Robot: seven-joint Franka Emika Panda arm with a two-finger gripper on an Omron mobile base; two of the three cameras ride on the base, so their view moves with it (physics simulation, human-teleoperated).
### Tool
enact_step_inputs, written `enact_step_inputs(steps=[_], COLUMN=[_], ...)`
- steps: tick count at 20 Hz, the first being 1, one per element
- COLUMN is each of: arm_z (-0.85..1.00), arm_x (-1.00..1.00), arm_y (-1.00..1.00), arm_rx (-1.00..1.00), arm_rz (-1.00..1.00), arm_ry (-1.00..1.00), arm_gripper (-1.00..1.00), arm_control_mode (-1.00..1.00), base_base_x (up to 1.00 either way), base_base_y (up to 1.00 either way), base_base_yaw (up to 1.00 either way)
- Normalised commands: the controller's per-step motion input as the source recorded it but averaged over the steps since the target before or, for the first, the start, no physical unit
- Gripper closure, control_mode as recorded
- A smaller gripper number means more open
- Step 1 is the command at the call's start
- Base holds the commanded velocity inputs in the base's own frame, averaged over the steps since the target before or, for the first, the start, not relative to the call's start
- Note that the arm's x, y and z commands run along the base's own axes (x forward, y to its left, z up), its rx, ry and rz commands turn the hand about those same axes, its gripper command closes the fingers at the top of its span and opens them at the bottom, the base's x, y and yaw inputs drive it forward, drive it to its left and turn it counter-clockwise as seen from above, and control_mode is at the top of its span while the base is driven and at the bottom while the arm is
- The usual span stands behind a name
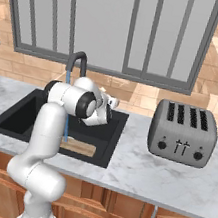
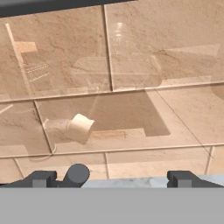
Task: Turn on the sink faucet with hot water and rinse the cutting board for ten seconds, then turn off the faucet. Push the cutting board to reach the water if necessary.
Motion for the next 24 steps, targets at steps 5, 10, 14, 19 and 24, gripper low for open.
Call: enact_step_inputs(steps=[5, 10, 14, 19, 24], arm_z=[0.0, 0.0, 0.0, 0.0, 0.0], arm_x=[0.0, 0.0, 0.0, 0.0, 0.0], arm_y=[0.0, 0.0, 0.0, 0.0, 0.0], arm_rx=[0.0, 0.0, 0.0, 0.0, 0.0], arm_rz=[0.0, 0.0, 0.0, 0.0, 0.0], arm_ry=[0.0, 0.0, 0.0, 0.0, 0.0], arm_gripper=[-1.0, -1.0, -1.0, -1.0, -1.0], arm_control_mode=[-1.0, -1.0, -1.0, -1.0, -1.0], base_base_x=[0.0, 0.0, 0.0, 0.0, 0.0], base_base_y=[0.0, 0.0, 0.0, 0.0, 0.0], base_base_yaw=[0.0, 0.0, 0.0, 0.0, 0.0])
